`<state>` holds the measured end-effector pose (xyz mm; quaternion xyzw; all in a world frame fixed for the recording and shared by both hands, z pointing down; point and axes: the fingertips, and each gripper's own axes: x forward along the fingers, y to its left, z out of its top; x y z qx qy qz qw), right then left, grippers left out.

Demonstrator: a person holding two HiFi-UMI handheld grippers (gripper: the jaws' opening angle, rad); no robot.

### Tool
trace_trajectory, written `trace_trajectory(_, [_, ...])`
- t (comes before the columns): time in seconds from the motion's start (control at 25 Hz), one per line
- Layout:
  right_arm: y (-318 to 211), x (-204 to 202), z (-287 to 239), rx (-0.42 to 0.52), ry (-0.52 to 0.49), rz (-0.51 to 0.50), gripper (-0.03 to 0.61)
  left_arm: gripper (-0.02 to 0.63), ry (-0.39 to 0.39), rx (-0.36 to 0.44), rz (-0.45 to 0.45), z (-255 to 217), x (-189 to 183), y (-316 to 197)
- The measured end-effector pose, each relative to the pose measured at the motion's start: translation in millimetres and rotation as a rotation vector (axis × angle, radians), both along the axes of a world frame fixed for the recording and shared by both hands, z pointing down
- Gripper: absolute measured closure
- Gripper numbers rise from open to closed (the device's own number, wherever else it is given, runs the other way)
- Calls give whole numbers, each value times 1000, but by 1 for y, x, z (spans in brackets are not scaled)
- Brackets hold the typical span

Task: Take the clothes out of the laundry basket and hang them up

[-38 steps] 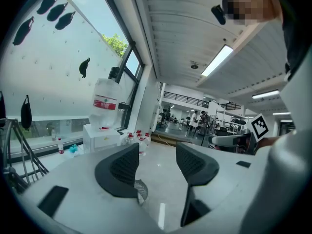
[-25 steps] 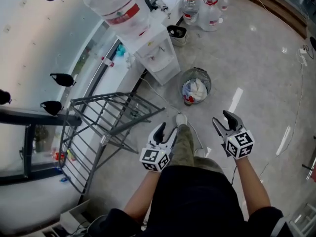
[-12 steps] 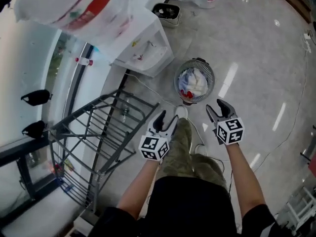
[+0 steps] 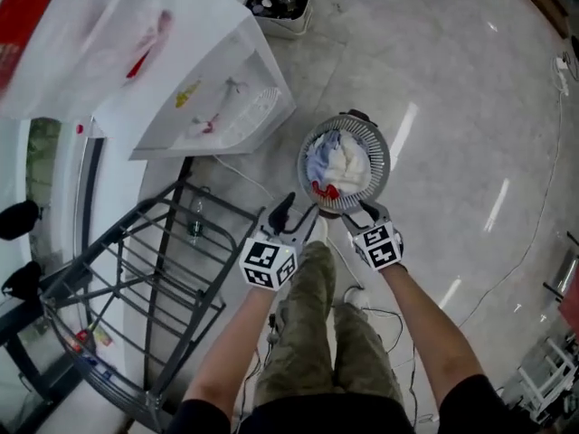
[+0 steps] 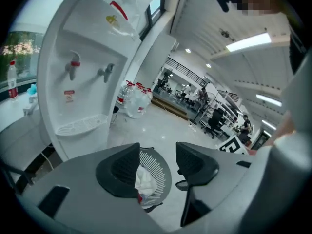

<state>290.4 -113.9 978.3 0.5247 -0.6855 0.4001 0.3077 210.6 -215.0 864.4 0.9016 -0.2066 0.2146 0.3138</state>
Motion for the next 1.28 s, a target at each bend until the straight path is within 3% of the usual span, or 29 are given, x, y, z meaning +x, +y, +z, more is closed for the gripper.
trace_trajectory(0.24, [-5,6,102,-69,56,-193,380,397,-22,-9,85,78,17,17])
trace_trajectory(0.4, [-10,2,146,-88,68,-252,380,397,-16,-49,124,110,16,41])
trace_trajectory(0.76, [-29,2,247,-181,98,-388,380,397,7,-60,52,154,17,39])
trace_trajectory(1.0, [-2,-18,291,-495,-73,-519,395,396,3,-58,33,177,4,39])
trace_trajectory(1.28, [-20,-15,316,-436,11,-619,394,396,5,-63,-8,190,-7,33])
